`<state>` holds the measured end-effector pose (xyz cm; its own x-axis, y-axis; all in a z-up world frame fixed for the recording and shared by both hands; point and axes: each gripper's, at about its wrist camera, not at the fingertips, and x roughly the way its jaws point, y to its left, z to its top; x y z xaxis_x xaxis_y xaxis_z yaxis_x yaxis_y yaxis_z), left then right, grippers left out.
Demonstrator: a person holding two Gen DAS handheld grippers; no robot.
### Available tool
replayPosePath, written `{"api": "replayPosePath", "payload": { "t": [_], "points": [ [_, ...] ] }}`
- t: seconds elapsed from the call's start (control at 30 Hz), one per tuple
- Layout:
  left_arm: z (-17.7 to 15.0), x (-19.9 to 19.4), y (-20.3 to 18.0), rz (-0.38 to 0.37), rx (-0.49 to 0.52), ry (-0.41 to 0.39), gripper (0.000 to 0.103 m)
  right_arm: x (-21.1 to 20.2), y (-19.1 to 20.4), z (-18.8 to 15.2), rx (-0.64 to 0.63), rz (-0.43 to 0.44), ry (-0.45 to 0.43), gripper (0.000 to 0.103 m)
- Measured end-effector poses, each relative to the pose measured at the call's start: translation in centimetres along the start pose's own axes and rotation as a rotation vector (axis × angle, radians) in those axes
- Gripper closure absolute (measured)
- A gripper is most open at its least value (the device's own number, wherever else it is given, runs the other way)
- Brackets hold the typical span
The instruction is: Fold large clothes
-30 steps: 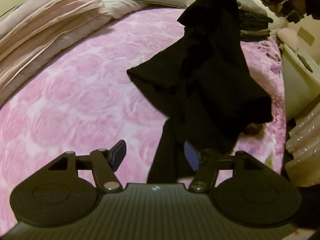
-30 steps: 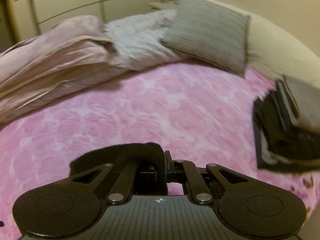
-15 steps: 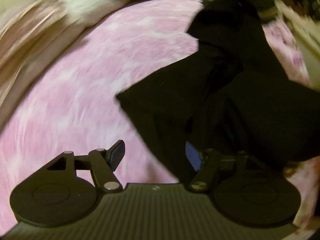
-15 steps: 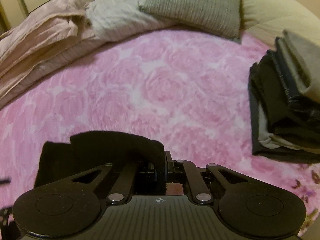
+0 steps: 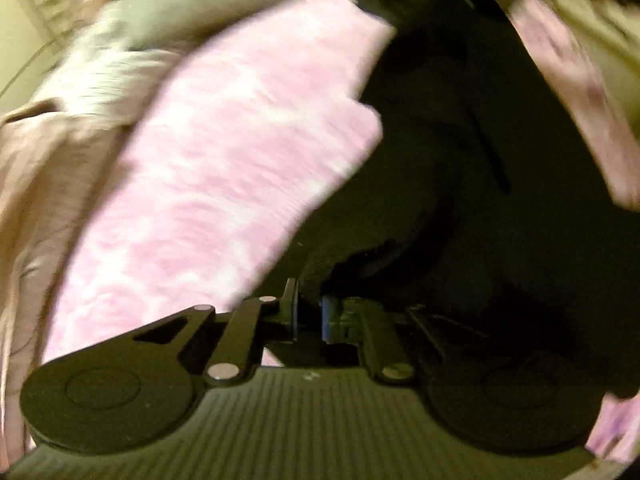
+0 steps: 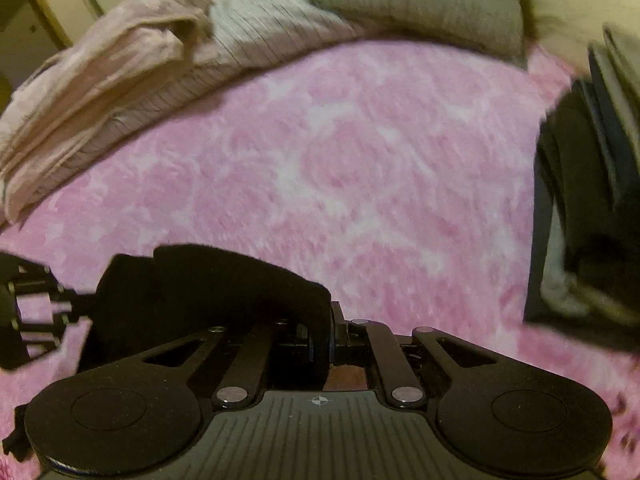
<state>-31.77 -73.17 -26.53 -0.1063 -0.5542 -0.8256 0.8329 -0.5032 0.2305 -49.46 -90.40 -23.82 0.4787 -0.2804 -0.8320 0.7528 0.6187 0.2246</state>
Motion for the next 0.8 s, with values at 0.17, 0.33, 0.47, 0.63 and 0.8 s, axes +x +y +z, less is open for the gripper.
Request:
{"api": "replayPosePath", "payload": {
  "t": [0.17, 0.33, 0.47, 0.63, 0.8],
  "points": [
    [3.2, -8.9, 3.2, 0.050, -0.122, -0.121, 0.097, -5.7, 3.1, 4.6, -0.073, 0.015, -0.111, 0.101],
    [5.9, -17.8, 3.3, 0.097, -0.180, -0.227, 0.097, -13.0, 6.9, 9.1, -0.176, 0.035, -0.240, 0.101],
    [7.9, -24.4, 1.9, 0.123, -0.239, -0.318, 0.097, -19.3, 9.7, 12.2, -0.258, 0.053, -0.359, 0.101],
    [8.5, -33.0, -1.9, 0.143, -0.284, -0.444, 0.097, -25.3, 16.7, 15.5, -0.494, 0.091, -0.492, 0.101],
    [4.9, -39.7, -6.2, 0.176, -0.369, -0.518, 0.097, -28.3, 29.0, 17.4, -0.807, 0.226, -0.572, 0.101]
  ]
}}
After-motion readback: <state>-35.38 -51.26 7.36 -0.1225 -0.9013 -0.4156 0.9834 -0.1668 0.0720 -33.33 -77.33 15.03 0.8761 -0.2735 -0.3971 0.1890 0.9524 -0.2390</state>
